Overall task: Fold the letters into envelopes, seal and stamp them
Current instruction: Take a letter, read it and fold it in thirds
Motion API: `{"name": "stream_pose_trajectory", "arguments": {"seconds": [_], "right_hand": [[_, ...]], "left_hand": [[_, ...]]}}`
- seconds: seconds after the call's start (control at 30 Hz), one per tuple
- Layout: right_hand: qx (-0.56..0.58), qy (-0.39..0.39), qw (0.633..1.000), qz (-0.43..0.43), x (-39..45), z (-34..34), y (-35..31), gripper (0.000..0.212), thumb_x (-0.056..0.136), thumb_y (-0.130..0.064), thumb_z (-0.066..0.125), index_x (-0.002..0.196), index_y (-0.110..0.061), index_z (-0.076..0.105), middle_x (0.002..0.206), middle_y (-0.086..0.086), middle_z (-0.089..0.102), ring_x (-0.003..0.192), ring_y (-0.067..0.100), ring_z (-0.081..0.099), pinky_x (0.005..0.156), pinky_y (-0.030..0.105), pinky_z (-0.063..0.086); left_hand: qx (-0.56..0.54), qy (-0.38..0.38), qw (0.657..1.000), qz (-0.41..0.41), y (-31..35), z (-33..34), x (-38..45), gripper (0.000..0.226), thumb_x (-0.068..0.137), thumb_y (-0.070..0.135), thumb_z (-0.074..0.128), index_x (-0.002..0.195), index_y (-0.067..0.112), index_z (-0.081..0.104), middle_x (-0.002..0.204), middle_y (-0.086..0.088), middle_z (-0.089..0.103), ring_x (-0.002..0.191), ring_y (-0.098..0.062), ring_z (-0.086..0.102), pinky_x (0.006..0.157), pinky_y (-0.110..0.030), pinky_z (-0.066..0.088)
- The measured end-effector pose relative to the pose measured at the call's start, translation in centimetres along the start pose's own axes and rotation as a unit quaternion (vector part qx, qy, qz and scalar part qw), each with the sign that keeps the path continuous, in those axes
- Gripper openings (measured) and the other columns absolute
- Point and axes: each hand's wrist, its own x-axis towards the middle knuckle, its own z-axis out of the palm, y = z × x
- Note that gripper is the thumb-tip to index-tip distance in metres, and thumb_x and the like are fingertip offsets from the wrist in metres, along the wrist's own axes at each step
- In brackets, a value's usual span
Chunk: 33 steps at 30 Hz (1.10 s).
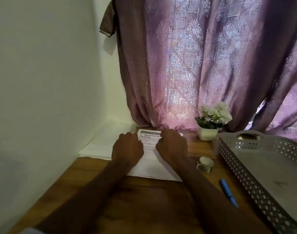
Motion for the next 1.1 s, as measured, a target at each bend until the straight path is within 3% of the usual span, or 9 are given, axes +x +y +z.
{"name": "stream_pose_trajectory", "arguments": {"seconds": [0.13,0.27,0.4,0.53,0.6,0.77,0.93,1.0,1.1], "right_hand": [[-0.054,-0.035,0.998,-0.021,-0.8,0.9,0.8,0.026,0.09,-0.025,0.05,0.109,-0.02,0.068,0.114,0.002,0.068,0.106,0.028,0.065,0.092,0.04,0.048],[-0.044,-0.067,0.997,-0.013,-1.7,1.3,1.3,0.023,0.093,-0.025,0.047,0.107,-0.019,0.065,0.111,0.004,0.068,0.105,0.028,0.064,0.095,0.043,0.049],[-0.035,-0.082,0.996,-0.013,-2.0,1.1,1.1,0.022,0.094,-0.023,0.045,0.108,-0.017,0.061,0.112,0.005,0.066,0.107,0.03,0.063,0.097,0.045,0.048],[-0.043,-0.083,0.996,-0.004,-2.1,1.2,1.1,0.022,0.094,-0.023,0.043,0.107,-0.018,0.061,0.111,0.004,0.065,0.105,0.03,0.064,0.095,0.045,0.048],[-0.041,-0.079,0.996,-0.004,-2.0,1.4,1.2,0.022,0.094,-0.024,0.043,0.107,-0.019,0.061,0.109,0.003,0.065,0.103,0.029,0.064,0.094,0.045,0.048],[-0.036,-0.075,0.997,-0.005,-2.0,1.6,1.3,0.022,0.094,-0.027,0.044,0.107,-0.02,0.059,0.107,0.002,0.064,0.102,0.029,0.063,0.093,0.045,0.047],[-0.026,-0.066,0.998,-0.002,-2.1,1.5,1.4,0.022,0.093,-0.026,0.045,0.107,-0.021,0.061,0.107,0.001,0.064,0.102,0.028,0.063,0.093,0.044,0.047],[-0.025,-0.062,0.998,-0.009,-2.1,1.4,1.4,0.022,0.093,-0.026,0.045,0.107,-0.021,0.061,0.106,0.001,0.064,0.102,0.028,0.064,0.092,0.044,0.047],[-0.035,-0.061,0.997,-0.012,-1.9,1.2,1.2,0.024,0.089,-0.028,0.049,0.107,-0.022,0.064,0.107,0.0,0.066,0.103,0.026,0.065,0.093,0.043,0.049]], "left_hand": [[0.049,-0.037,0.998,-0.005,0.6,1.2,-0.8,0.051,0.103,0.053,0.041,0.132,0.015,0.058,0.13,-0.008,0.062,0.119,-0.027,0.055,0.096,-0.039,0.05],[0.036,-0.047,0.998,-0.02,1.1,0.9,-1.3,0.052,0.101,0.054,0.046,0.136,0.016,0.054,0.133,-0.009,0.061,0.121,-0.029,0.055,0.099,-0.041,0.048],[-0.14,-0.038,0.983,-0.11,1.3,-0.8,-1.2,0.04,0.098,0.038,0.064,0.13,0.015,0.059,0.133,-0.008,0.065,0.119,-0.03,0.062,0.099,-0.041,0.051],[-0.363,-0.014,0.906,-0.217,1.3,-2.2,-0.9,0.039,0.092,0.014,0.072,0.131,0.011,0.063,0.137,-0.01,0.065,0.12,-0.029,0.063,0.1,-0.035,0.051],[-0.42,-0.007,0.873,-0.248,1.1,-2.6,-0.5,0.039,0.09,0.007,0.073,0.128,0.011,0.065,0.136,-0.011,0.065,0.119,-0.029,0.063,0.098,-0.032,0.052],[-0.456,-0.019,0.846,-0.277,0.1,-3.1,-0.1,0.044,0.085,-0.003,0.076,0.127,0.008,0.068,0.135,-0.013,0.064,0.118,-0.029,0.06,0.089,-0.029,0.047],[-0.392,-0.029,0.872,-0.292,0.1,-3.2,-0.2,0.043,0.083,0.006,0.083,0.124,0.003,0.071,0.131,-0.016,0.068,0.117,-0.033,0.064,0.096,-0.034,0.051],[-0.394,-0.039,0.869,-0.297,0.0,-3.1,-0.2,0.045,0.079,0.006,0.087,0.121,0.003,0.072,0.128,-0.017,0.07,0.117,-0.035,0.065,0.093,-0.032,0.049],[-0.422,-0.061,0.852,-0.304,-0.3,-3.3,0.0,0.049,0.07,0.002,0.093,0.115,-0.001,0.072,0.125,-0.018,0.07,0.116,-0.035,0.065,0.099,-0.035,0.052]]}}
